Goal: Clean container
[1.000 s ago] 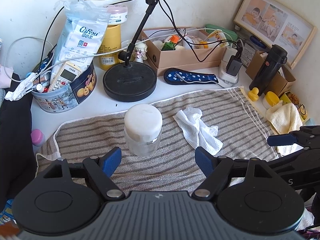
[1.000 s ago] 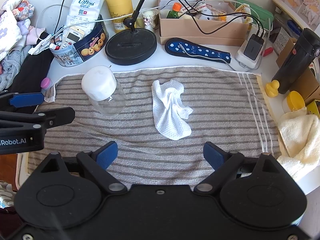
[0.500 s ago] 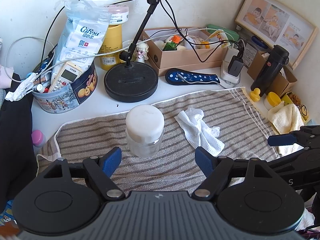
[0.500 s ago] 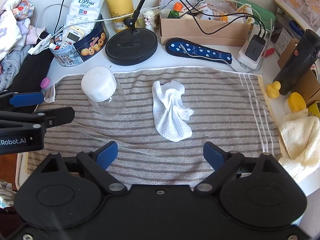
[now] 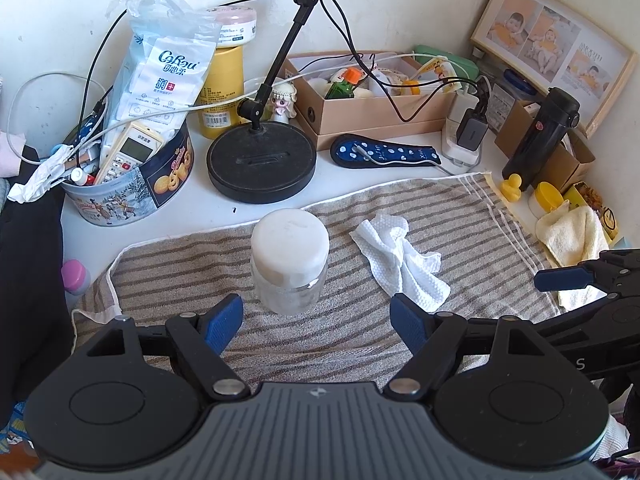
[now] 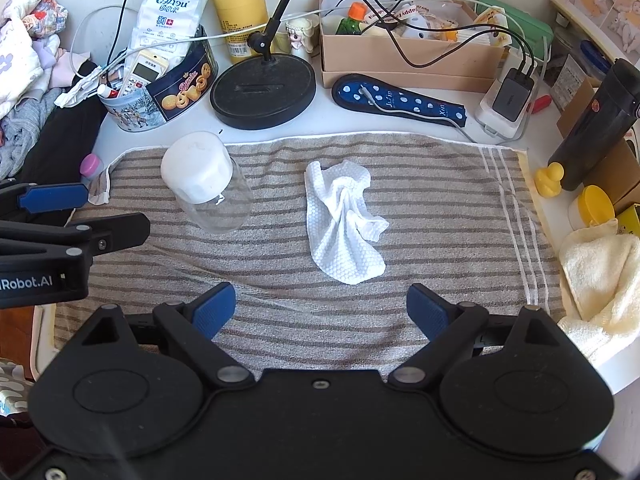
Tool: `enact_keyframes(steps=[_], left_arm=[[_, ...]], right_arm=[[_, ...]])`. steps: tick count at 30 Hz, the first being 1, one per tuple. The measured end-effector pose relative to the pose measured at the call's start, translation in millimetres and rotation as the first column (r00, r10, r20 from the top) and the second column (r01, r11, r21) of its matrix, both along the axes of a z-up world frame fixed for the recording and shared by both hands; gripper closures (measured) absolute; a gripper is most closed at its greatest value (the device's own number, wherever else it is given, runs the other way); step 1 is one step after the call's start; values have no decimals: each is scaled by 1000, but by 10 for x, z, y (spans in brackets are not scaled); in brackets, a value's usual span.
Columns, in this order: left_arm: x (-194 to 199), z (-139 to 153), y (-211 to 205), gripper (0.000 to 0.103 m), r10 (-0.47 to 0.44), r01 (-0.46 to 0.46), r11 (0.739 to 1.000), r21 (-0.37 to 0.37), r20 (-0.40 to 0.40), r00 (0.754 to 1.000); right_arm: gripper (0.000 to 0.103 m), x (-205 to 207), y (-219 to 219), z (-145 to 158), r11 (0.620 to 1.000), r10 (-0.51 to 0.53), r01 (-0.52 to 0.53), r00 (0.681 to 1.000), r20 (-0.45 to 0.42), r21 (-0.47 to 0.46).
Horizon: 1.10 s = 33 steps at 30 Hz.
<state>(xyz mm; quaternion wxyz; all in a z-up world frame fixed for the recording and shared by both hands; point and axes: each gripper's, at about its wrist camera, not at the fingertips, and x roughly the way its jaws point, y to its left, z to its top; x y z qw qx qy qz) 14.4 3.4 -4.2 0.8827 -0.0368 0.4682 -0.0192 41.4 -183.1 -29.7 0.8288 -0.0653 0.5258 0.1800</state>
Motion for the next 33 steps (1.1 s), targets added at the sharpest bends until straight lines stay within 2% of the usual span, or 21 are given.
enact_keyframes(steps=[24,28,33], left_arm=[[61,-48,-17,23,9,-9,1000,-3,-14,1000],[87,-69,-1,23,15,-15,1000,-19,-22,1000],[158,-158,133,23,32,-33,996,-84,-20,999]], right_arm=[[10,83,6,-51,1000,15,-15,1000,-16,-3],[10,119,8,-73,1000,19,-19,1000,-18,0],[10,185,7,-117,999,33,-33,999,-13,8]])
